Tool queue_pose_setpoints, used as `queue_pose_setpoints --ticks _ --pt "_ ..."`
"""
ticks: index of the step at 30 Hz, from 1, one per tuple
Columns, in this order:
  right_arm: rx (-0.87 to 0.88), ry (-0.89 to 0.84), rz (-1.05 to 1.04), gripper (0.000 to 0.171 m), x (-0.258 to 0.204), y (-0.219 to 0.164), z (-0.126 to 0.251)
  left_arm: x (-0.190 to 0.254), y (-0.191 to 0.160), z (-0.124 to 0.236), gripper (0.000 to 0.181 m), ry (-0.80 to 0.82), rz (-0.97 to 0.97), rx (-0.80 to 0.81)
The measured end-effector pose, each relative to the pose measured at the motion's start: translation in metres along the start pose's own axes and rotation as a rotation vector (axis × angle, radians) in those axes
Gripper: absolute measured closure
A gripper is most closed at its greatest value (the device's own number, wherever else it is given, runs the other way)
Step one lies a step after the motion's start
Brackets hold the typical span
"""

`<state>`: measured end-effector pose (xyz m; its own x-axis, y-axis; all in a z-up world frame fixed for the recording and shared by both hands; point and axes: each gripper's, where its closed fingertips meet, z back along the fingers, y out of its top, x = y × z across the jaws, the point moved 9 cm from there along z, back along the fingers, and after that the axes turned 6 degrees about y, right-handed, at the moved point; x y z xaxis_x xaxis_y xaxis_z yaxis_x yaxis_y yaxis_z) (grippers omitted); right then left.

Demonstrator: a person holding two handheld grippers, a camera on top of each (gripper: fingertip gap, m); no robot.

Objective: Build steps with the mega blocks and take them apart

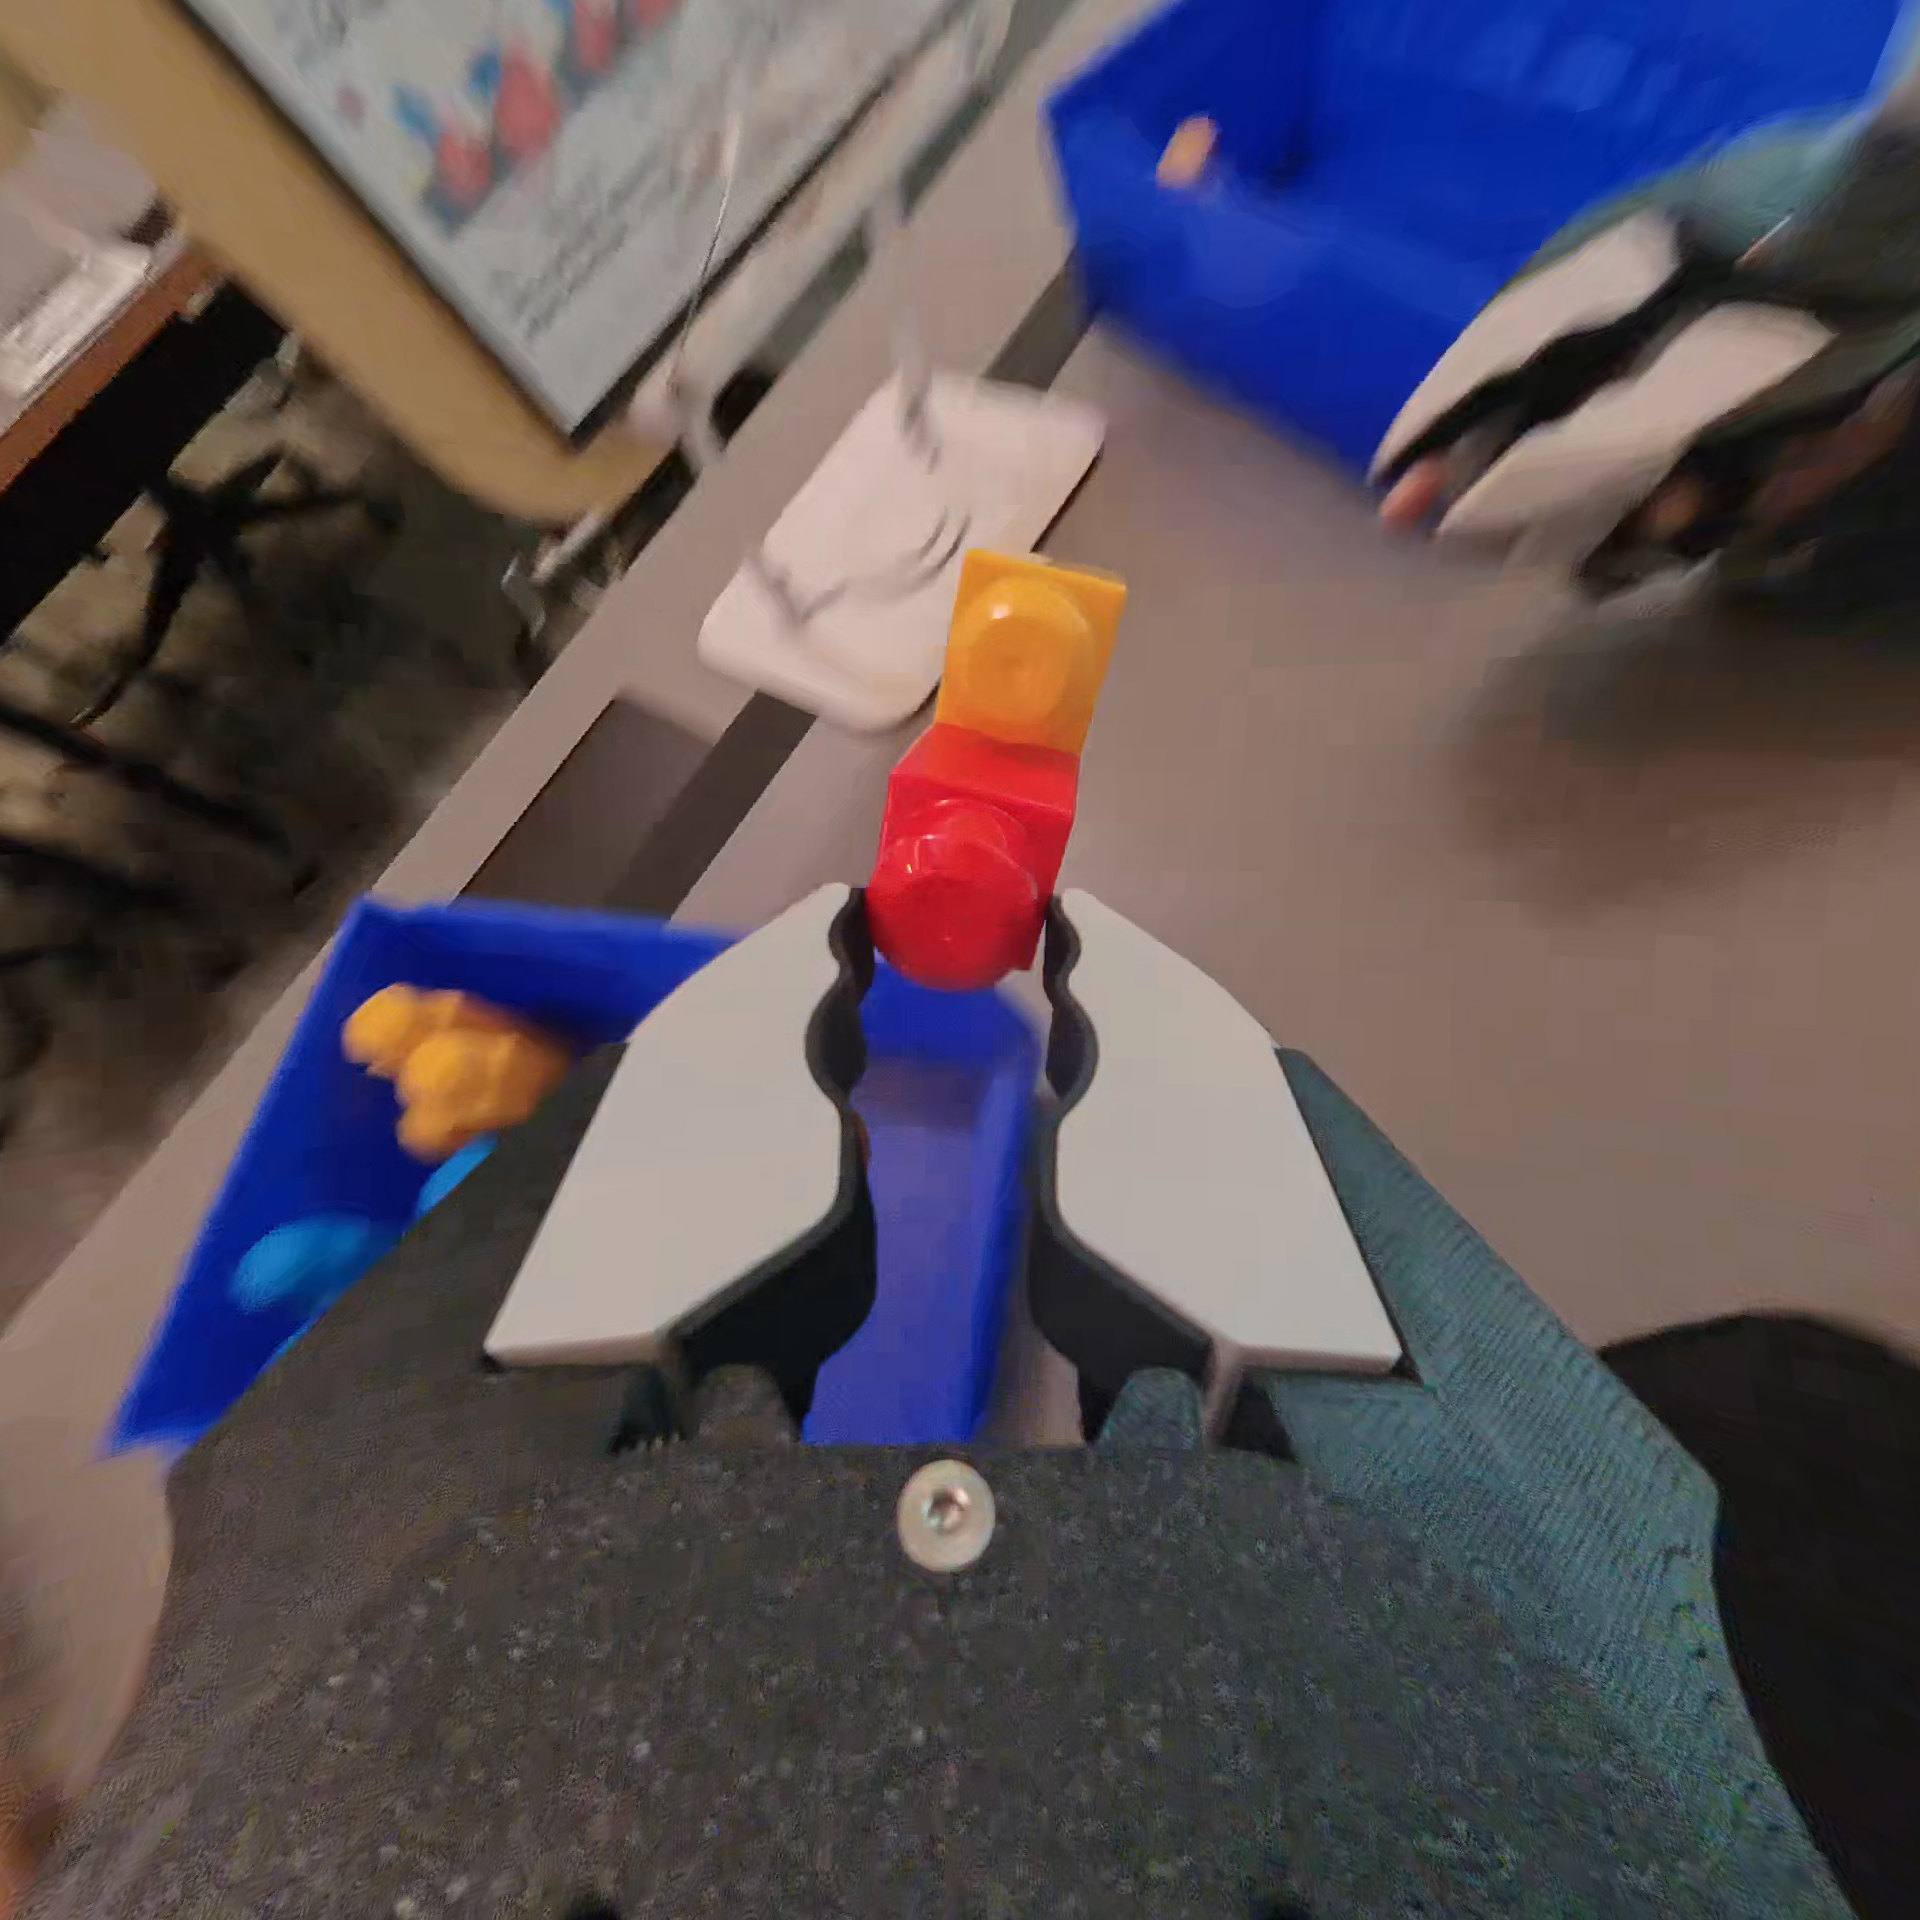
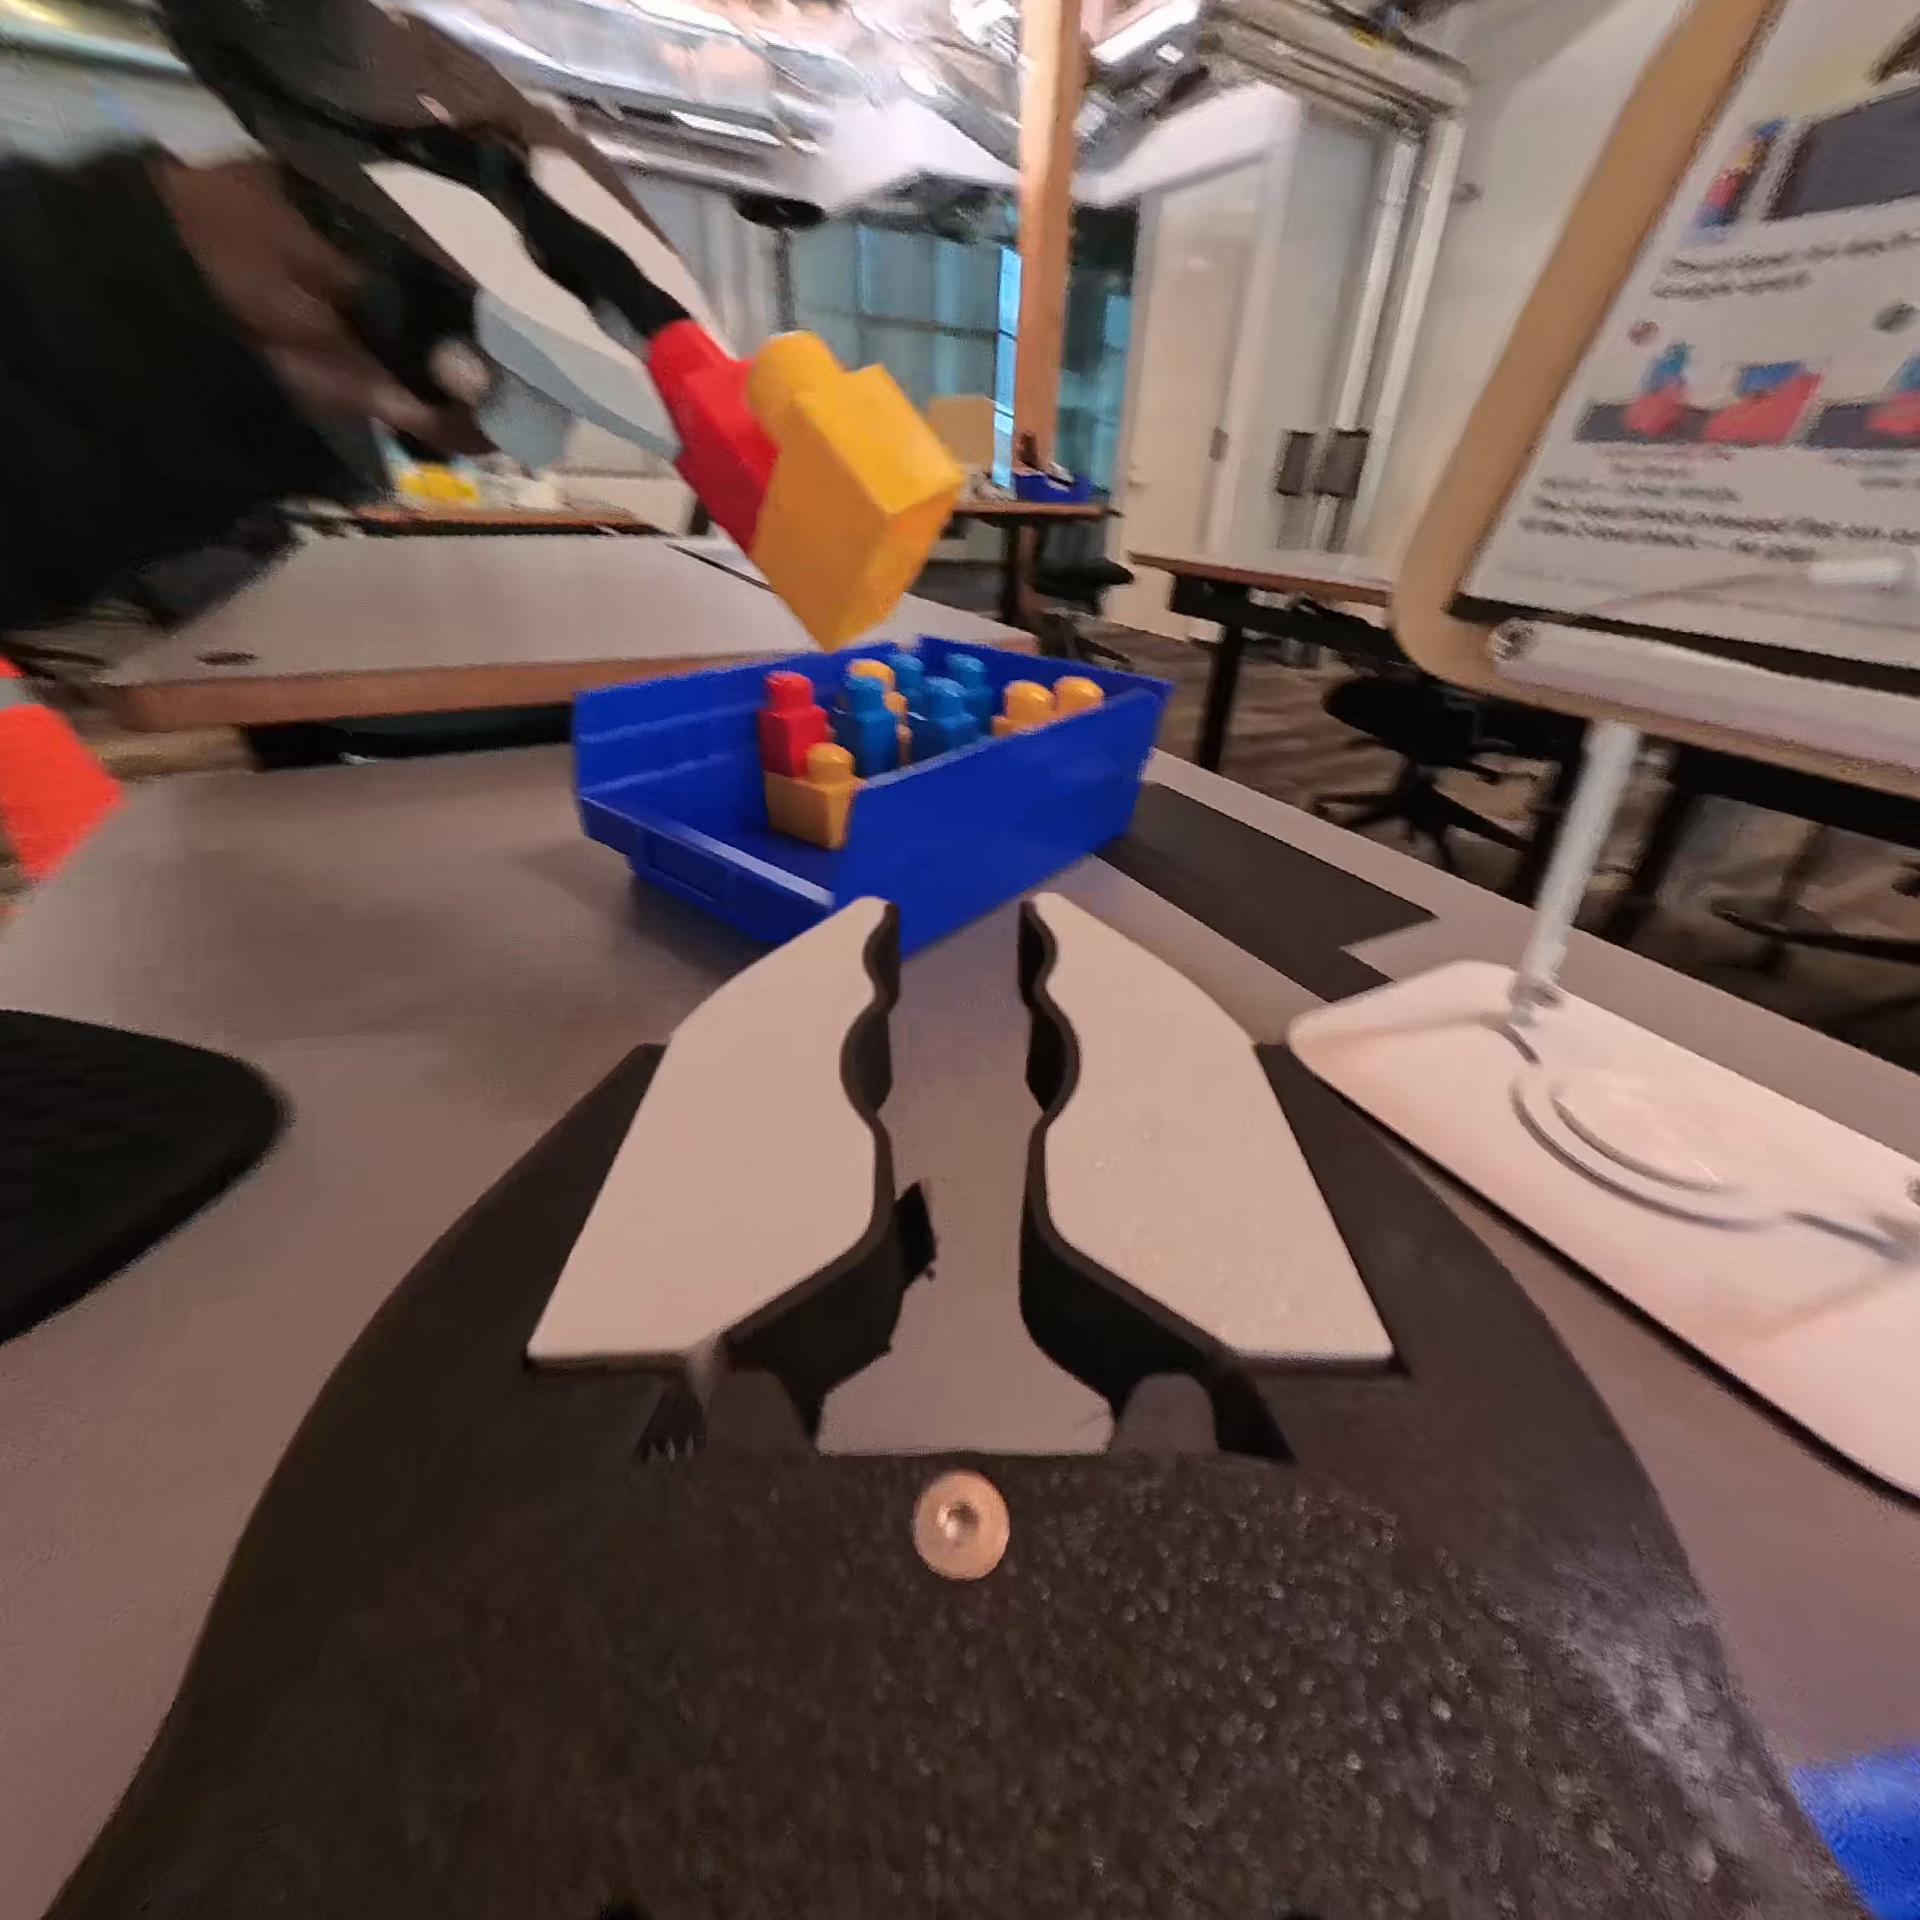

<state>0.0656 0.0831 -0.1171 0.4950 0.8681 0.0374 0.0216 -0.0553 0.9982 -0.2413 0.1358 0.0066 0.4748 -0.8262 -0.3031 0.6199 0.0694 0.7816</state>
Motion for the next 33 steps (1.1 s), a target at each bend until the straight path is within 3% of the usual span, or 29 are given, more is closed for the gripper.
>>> queue_pose_setpoints --ticks 4,10,14,16,25,30,33 --pt "0.05 0.176 -0.047 0.125 -0.002 0.02 0.008 0.036 0.007 -0.016 0.149 -0.188 0.171 0.283" --pt "0.089 0.271 -0.074 0.115 0.0 0.034 0.023 0.078 0.002 -0.062 0.149 -0.44 0.376 0.492" --pt "0.07 0.316 -0.094 0.114 -0.002 0.033 0.025 0.103 0.003 -0.089 0.149 -0.547 0.42 0.525" --pt "0.066 0.302 -0.093 0.133 -0.001 0.03 0.026 0.111 0.003 -0.098 0.149 -0.593 0.417 0.523" --pt "0.044 0.368 -0.181 0.135 -0.001 0.02 0.021 0.114 -0.013 -0.102 0.15 -0.621 0.43 0.59" --pt "0.032 0.407 -0.209 0.135 -0.005 0.015 0.016 0.122 -0.011 -0.104 0.116 -0.629 0.379 0.585" --pt "0.002 0.429 -0.209 0.135 -0.009 0.011 0.012 0.128 -0.009 -0.105 0.131 -0.631 0.353 0.593"
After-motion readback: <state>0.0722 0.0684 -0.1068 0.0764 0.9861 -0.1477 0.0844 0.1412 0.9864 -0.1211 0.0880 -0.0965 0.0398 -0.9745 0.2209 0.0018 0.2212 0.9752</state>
